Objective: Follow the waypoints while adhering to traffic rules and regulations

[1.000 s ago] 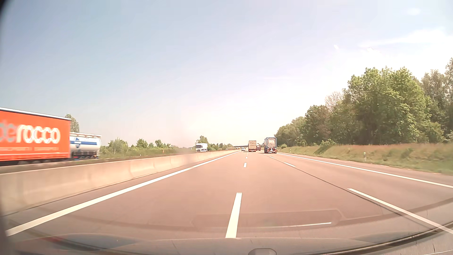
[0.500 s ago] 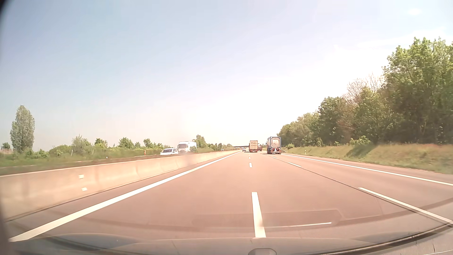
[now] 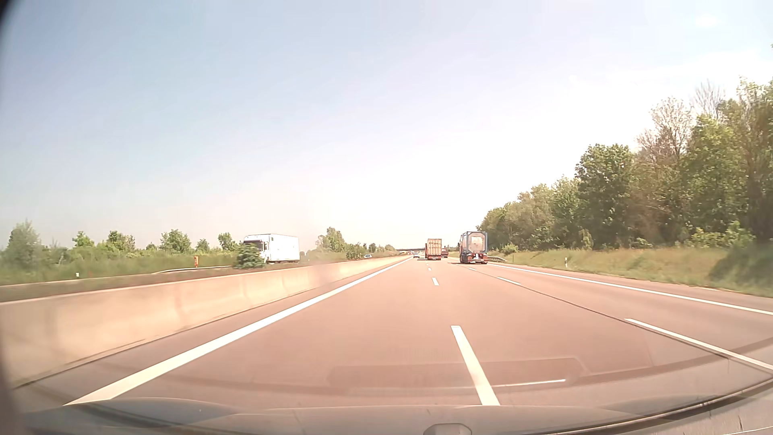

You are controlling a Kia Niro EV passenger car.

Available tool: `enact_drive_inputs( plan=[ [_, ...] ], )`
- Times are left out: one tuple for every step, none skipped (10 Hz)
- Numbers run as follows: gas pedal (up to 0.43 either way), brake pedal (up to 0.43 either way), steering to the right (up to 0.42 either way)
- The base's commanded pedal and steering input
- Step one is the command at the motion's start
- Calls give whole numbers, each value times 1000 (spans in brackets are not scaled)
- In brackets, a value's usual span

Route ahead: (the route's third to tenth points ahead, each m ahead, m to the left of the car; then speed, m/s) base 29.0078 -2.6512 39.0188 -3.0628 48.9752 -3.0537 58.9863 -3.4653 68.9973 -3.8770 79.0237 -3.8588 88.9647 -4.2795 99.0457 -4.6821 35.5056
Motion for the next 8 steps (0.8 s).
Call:
enact_drive_inputs(
  plan=[
    [0,0,0],
    [0,0,0],
    [0,0,0],
    [0,0,0],
    [0,0,0],
    [0,0,0],
    [0,0,0],
    [0,0,0]
  ],
)
